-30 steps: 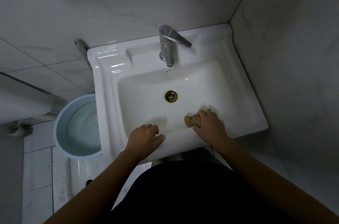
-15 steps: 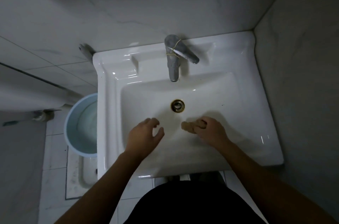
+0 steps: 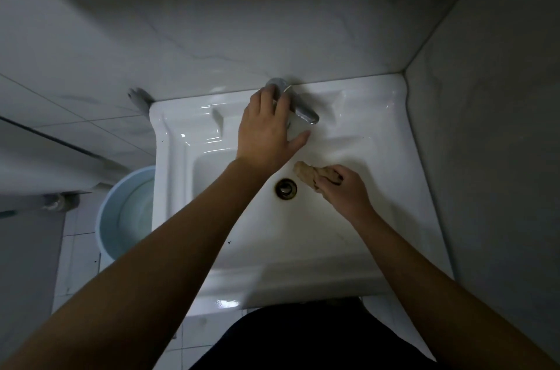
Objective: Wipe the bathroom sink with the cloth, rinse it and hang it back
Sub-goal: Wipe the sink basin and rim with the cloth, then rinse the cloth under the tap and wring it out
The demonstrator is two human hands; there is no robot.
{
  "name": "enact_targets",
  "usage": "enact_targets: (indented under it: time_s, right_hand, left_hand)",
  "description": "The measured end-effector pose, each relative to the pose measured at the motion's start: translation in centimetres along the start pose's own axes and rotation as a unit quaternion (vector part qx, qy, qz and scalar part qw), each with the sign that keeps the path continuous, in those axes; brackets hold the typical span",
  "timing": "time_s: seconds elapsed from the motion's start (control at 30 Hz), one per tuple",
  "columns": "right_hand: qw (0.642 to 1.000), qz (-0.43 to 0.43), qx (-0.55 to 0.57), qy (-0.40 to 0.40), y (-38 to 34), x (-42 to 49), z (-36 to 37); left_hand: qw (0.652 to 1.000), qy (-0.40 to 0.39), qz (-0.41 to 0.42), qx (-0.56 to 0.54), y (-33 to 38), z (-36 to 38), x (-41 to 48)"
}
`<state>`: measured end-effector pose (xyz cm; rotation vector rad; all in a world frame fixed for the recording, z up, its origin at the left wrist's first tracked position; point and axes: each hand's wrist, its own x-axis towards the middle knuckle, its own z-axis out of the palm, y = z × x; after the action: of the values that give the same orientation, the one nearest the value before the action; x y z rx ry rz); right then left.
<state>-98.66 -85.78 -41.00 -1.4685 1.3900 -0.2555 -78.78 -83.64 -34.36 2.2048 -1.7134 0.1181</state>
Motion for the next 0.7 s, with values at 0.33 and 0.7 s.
enact_targets:
  time_s: [0.33,0.7]
  right_hand:
    - [1.0,0.014,-0.005,0.004,1.2,-1.9,-0.1]
    - [1.0,0.017,-0.005,0.013,0.8,-2.2,-0.8]
  left_hand:
    - [0.998,0.014,-0.019,0.052,0.3,0.3,1.6]
    - [0.999,0.016,-0.031,0.015,-0.2,-0.6,2.3]
